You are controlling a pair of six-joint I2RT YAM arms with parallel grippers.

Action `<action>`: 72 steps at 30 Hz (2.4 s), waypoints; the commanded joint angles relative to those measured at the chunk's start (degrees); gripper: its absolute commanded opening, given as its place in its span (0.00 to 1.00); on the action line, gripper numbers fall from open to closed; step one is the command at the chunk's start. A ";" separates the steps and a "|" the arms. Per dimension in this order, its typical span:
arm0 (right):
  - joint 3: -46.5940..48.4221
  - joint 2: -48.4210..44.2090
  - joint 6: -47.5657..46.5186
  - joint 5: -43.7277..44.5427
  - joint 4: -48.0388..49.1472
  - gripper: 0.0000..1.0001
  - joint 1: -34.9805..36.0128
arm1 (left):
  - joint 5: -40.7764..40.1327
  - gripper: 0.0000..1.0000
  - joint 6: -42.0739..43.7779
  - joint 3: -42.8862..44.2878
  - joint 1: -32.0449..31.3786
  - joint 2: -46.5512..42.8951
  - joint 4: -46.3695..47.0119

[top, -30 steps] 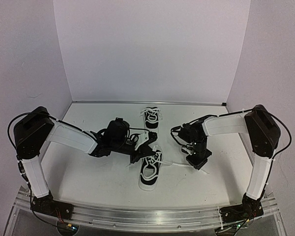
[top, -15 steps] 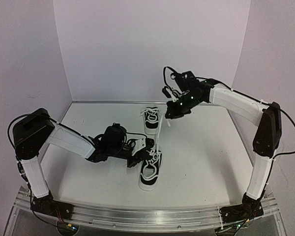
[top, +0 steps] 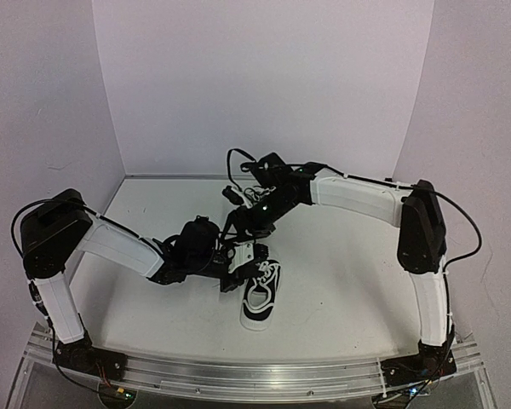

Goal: Tie the shoes

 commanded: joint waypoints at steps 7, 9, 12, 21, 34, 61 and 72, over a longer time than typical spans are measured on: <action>-28.59 -24.87 8.10 -5.12 13.22 0.64 -6.95 | -1.50 0.00 0.25 1.23 -0.32 -0.78 2.67; -33.11 -26.31 10.97 -8.04 18.04 0.63 -6.97 | -1.49 0.00 0.23 1.63 -0.32 -0.56 2.55; -38.13 -26.45 13.62 -8.83 22.02 0.58 -6.99 | -1.59 0.00 0.23 1.93 -0.32 -0.52 2.47; -42.62 -23.00 18.02 -8.19 27.66 0.52 -4.86 | -1.84 0.00 0.20 2.67 -0.32 -0.21 1.86; -42.30 -20.18 18.11 -7.27 27.30 0.31 -3.88 | -1.97 0.00 0.36 3.94 -0.32 0.37 1.11; -42.19 -21.73 16.48 -4.49 22.92 0.00 -3.17 | -3.65 0.29 -0.81 6.19 -0.05 -0.92 -6.66; -42.17 -21.67 16.13 -3.73 22.84 0.00 -3.19 | -6.58 0.59 -2.65 15.51 12.61 -5.96 -45.85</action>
